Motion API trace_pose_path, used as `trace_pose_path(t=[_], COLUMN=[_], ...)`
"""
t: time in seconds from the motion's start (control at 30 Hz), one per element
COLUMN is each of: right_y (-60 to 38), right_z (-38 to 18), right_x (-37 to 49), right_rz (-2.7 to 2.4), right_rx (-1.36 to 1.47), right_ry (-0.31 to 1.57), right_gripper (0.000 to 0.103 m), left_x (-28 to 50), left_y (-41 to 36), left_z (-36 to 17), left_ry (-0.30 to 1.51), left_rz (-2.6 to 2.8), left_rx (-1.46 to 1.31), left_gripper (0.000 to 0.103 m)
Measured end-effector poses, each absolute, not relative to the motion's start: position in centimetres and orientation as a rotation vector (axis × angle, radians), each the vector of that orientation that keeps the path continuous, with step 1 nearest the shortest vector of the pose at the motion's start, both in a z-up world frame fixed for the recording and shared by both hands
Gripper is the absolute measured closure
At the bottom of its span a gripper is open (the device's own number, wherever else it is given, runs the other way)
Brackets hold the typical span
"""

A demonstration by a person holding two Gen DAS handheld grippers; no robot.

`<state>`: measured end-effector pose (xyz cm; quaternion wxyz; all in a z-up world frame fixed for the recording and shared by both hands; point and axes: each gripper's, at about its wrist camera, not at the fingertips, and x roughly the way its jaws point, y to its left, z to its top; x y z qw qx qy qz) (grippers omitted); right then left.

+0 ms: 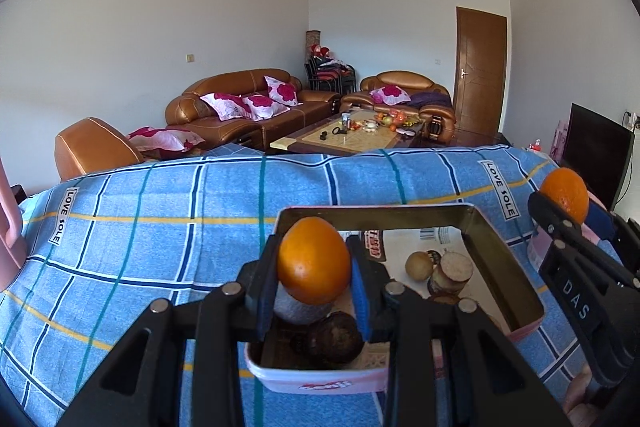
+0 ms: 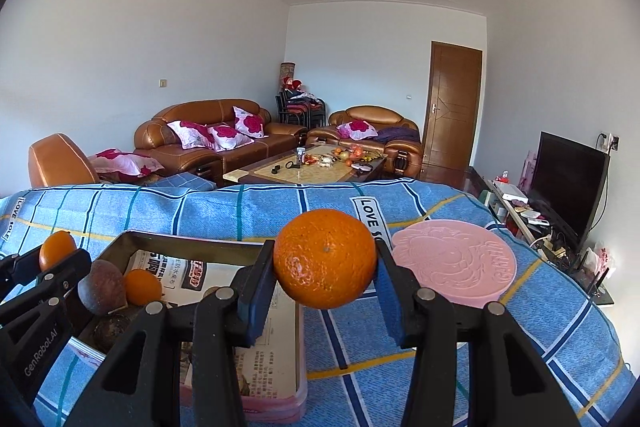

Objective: Organize fruits
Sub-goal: 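Lower both oranges into the tin box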

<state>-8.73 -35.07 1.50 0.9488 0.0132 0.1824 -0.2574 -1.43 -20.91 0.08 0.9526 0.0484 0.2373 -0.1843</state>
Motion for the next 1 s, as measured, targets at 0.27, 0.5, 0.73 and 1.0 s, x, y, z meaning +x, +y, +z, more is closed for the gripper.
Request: trace_pose_path(t=[0.27,0.5,0.73,1.0], right_y=[-35.9,-36.6,-36.0,-35.5], right_z=[1.3,1.0,0.4,-0.7], right_x=[-7.2,-5.1,-2.2,-0.4], right_rz=[-0.531,-0.511,-0.432,-0.282], right_rx=[0.041,0.076,0.065,0.082], right_ry=[0.392,0.436,0.504,0.592], right_gripper=[0.054,0.054,0.054,0.054], left_x=[-0.1,1.0,2.0,2.1], left_y=[-22.8,-23.0,-23.4,-23.4], left_z=[0.0,-0.4,-0.7,-0.6], left_ry=[0.503,0.552,0.571,0.573], left_rz=[-0.402,-0.42,-0.422,-0.423], left_rx=[0.104,0.099,0.122,0.127], left_gripper=[0.069,0.069,0.069,0.07])
